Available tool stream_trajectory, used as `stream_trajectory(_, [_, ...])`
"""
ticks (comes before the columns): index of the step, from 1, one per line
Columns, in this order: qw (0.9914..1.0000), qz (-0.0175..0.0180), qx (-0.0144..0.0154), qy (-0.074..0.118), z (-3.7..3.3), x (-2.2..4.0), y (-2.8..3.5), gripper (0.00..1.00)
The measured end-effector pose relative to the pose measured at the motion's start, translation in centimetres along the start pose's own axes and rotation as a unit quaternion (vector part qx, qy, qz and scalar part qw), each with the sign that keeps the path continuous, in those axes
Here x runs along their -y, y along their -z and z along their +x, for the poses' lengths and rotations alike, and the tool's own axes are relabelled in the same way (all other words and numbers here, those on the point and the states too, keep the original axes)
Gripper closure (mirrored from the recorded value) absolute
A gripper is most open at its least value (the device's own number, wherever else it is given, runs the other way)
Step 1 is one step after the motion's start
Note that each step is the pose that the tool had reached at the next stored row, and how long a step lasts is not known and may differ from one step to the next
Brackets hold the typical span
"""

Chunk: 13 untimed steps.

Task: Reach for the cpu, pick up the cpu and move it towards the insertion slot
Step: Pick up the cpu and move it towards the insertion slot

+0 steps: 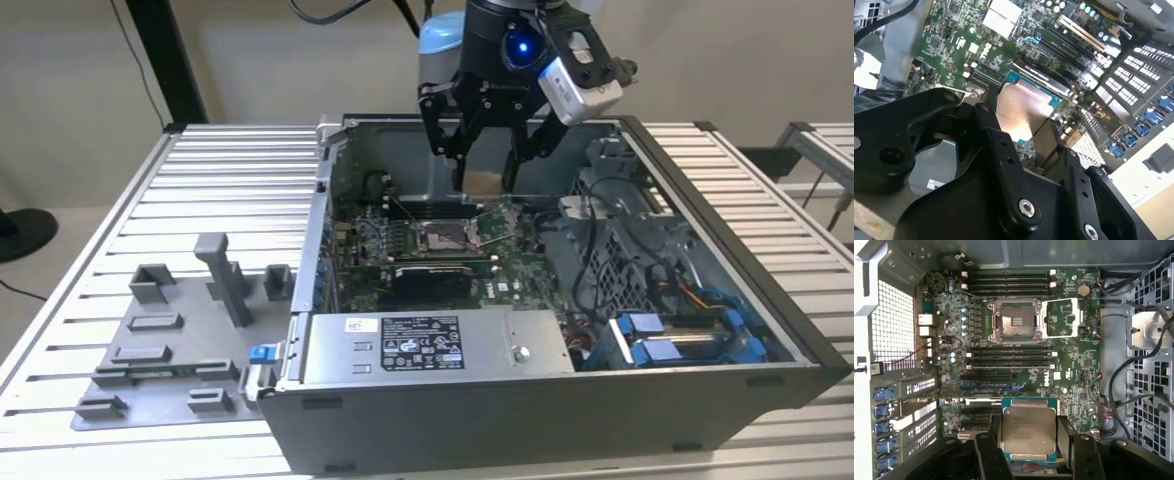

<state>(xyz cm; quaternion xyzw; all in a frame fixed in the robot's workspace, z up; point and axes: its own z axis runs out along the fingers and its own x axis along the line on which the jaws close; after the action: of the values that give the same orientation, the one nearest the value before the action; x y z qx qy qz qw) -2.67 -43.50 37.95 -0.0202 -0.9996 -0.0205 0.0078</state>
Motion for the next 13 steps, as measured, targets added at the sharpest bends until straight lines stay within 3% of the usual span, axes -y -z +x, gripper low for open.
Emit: stream_trajectory(13, [0.99999,-0.0001,0.0002,-0.004,0.06,-1.45,-0.13,1.0])
